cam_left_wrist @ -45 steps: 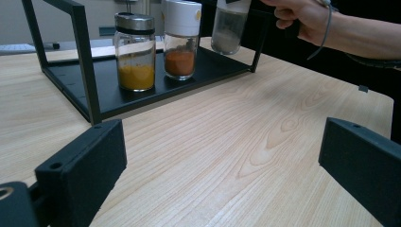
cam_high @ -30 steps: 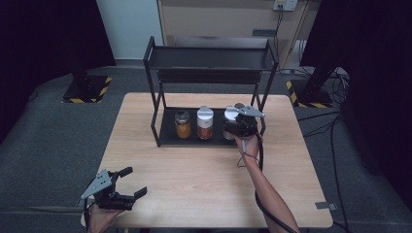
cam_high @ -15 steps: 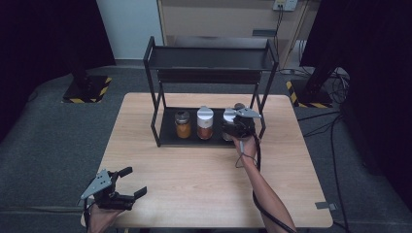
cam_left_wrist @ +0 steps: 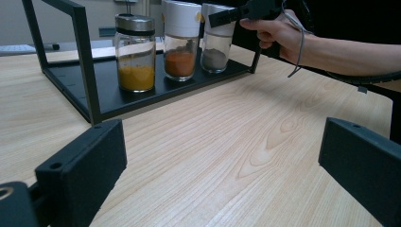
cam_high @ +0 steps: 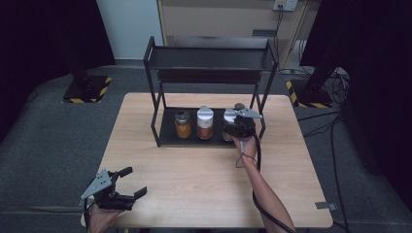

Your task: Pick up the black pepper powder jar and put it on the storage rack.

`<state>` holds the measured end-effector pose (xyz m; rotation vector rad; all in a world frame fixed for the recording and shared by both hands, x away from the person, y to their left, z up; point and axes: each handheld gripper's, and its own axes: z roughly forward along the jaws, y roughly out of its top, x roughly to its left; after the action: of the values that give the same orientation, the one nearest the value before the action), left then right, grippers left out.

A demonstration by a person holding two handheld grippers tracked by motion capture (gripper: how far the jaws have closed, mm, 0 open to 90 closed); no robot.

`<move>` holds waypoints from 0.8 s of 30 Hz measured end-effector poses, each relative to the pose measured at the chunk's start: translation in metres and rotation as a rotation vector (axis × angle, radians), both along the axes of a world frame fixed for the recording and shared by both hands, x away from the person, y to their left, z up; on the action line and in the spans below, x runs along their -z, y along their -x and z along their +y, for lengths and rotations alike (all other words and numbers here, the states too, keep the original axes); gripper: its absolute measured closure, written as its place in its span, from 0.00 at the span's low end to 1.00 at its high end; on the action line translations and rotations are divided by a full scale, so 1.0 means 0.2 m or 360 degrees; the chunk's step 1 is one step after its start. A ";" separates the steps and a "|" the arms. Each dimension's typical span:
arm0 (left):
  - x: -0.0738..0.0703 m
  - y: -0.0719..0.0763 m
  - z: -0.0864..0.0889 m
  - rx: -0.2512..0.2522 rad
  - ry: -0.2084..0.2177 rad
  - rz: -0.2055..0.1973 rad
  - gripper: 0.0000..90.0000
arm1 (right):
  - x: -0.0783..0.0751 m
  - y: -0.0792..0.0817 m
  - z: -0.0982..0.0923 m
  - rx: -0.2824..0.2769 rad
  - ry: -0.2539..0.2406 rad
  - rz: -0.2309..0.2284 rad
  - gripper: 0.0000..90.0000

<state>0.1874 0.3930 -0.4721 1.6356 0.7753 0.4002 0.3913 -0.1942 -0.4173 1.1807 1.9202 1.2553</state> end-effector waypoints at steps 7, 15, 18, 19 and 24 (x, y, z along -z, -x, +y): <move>0.00 0.00 0.00 0.0002 0.0000 -0.0001 0.01 | 0.00 0.00 -0.01 -0.0016 0.0009 -0.0018 0.22; 0.00 0.00 0.00 0.0004 -0.0006 -0.0002 0.01 | -0.08 0.02 -0.04 -0.0041 0.0043 -0.0085 0.14; 0.00 0.00 0.00 0.0006 -0.0007 -0.0002 0.01 | -0.11 0.03 -0.05 -0.0060 0.0034 -0.0095 0.13; 0.00 0.00 0.00 0.0005 -0.0005 -0.0001 0.01 | -0.12 0.04 -0.06 -0.0065 0.0033 -0.0101 0.13; 0.00 0.00 0.00 0.0003 -0.0003 0.0001 0.01 | -0.19 0.06 -0.09 -0.0120 -0.0005 -0.0121 0.13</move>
<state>0.1879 0.3923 -0.4718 1.6380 0.7742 0.3989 0.3792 -0.2130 -0.3799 1.0554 1.9237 1.3237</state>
